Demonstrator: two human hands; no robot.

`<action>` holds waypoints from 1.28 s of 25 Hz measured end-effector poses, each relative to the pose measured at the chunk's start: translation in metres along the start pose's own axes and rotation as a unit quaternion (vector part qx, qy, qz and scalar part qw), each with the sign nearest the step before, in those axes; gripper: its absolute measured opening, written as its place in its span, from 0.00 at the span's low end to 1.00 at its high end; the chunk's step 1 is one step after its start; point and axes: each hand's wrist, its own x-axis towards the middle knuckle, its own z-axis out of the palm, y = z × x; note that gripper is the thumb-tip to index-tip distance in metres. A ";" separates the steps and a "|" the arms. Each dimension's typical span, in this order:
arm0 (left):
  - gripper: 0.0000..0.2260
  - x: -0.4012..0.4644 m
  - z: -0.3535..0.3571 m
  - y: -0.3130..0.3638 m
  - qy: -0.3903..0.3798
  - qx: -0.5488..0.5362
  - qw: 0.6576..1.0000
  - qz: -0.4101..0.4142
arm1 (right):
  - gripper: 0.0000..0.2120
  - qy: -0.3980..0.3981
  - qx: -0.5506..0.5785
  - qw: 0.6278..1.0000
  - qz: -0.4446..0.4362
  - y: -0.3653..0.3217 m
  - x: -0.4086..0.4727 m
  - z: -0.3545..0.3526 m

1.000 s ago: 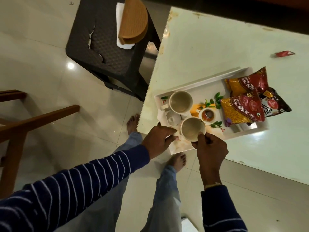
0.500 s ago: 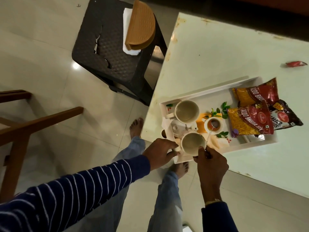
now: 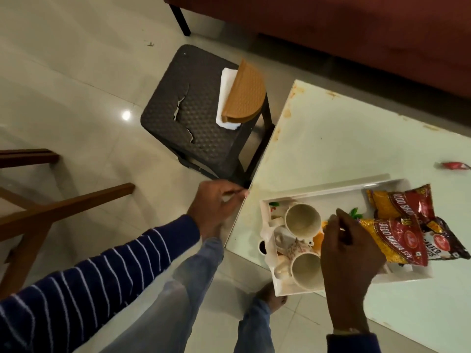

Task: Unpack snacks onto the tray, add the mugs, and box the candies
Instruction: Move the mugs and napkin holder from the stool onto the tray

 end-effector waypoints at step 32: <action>0.24 0.201 -0.104 -0.014 0.048 -0.150 0.983 -0.097 | 0.12 -0.115 0.222 0.968 -0.001 -0.204 0.132 0.171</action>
